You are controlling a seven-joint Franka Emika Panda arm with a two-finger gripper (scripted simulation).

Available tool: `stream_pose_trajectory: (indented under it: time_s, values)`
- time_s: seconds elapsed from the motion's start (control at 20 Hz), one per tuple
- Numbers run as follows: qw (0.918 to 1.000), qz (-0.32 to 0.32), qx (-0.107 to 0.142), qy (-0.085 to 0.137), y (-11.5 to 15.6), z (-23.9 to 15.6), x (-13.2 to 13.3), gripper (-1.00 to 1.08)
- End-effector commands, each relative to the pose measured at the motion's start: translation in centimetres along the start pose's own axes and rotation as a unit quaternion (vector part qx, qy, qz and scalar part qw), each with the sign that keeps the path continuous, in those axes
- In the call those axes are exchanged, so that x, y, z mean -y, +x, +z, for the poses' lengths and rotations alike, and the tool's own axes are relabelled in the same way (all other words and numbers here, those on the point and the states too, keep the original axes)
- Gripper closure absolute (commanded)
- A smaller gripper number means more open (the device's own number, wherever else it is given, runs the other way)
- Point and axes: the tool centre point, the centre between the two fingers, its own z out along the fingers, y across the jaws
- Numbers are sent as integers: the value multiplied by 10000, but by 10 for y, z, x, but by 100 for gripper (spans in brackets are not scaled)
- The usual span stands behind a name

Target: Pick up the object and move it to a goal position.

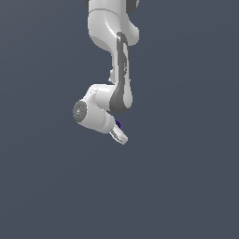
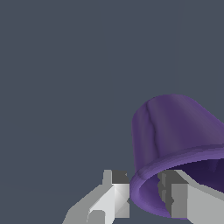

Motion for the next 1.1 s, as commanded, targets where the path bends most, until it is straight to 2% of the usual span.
stream_pose_trajectory:
  time_s: [0.0, 0.6, 1.05]
  values:
    - [10000, 2, -2, 3, 0, 1, 0, 108]
    - [10000, 2, -2, 3, -3, -5, 2, 108]
    - [10000, 3, -7, 0, -38, -53, 18, 108]
